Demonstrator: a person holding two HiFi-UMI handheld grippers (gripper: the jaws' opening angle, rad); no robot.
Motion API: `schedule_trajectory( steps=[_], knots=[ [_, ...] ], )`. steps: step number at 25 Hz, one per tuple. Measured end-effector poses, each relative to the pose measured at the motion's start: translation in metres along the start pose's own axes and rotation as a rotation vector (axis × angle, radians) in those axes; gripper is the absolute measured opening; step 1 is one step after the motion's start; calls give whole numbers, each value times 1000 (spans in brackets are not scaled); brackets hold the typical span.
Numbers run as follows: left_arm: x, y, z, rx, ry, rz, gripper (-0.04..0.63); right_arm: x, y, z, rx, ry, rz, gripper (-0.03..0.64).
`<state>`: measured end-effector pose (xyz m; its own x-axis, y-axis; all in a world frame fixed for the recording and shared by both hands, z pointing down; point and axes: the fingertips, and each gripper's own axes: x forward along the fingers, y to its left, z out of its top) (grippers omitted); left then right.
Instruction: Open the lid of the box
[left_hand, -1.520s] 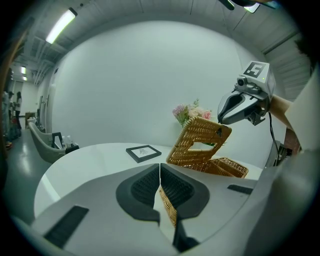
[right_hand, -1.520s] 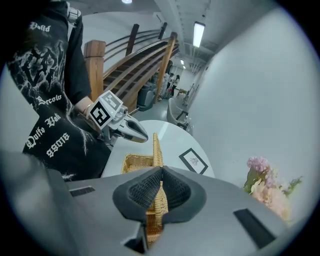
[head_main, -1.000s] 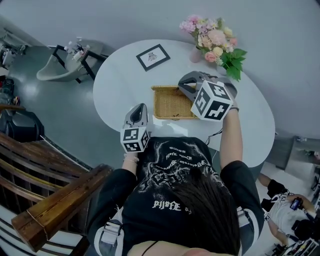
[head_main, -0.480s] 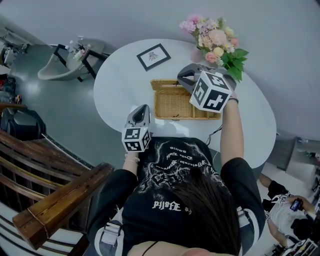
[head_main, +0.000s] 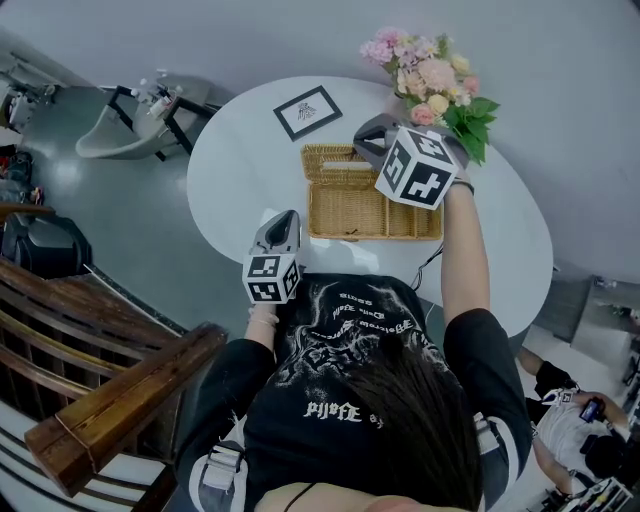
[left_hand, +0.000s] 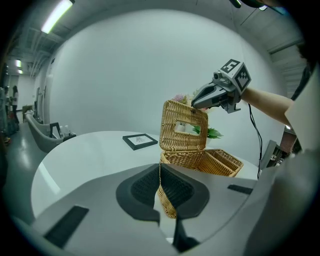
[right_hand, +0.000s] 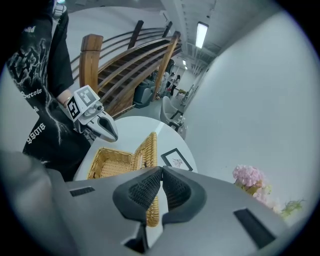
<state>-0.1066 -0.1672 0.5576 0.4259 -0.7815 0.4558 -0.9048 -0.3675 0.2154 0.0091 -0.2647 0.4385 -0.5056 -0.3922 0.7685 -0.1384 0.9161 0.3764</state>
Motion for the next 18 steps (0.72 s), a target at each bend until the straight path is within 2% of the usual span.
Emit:
schedule_trajectory(
  steps=[18],
  knots=[
    [0,5,-5,4,21,18,25,20,-22,-11,11,26,-51,35]
  ],
)
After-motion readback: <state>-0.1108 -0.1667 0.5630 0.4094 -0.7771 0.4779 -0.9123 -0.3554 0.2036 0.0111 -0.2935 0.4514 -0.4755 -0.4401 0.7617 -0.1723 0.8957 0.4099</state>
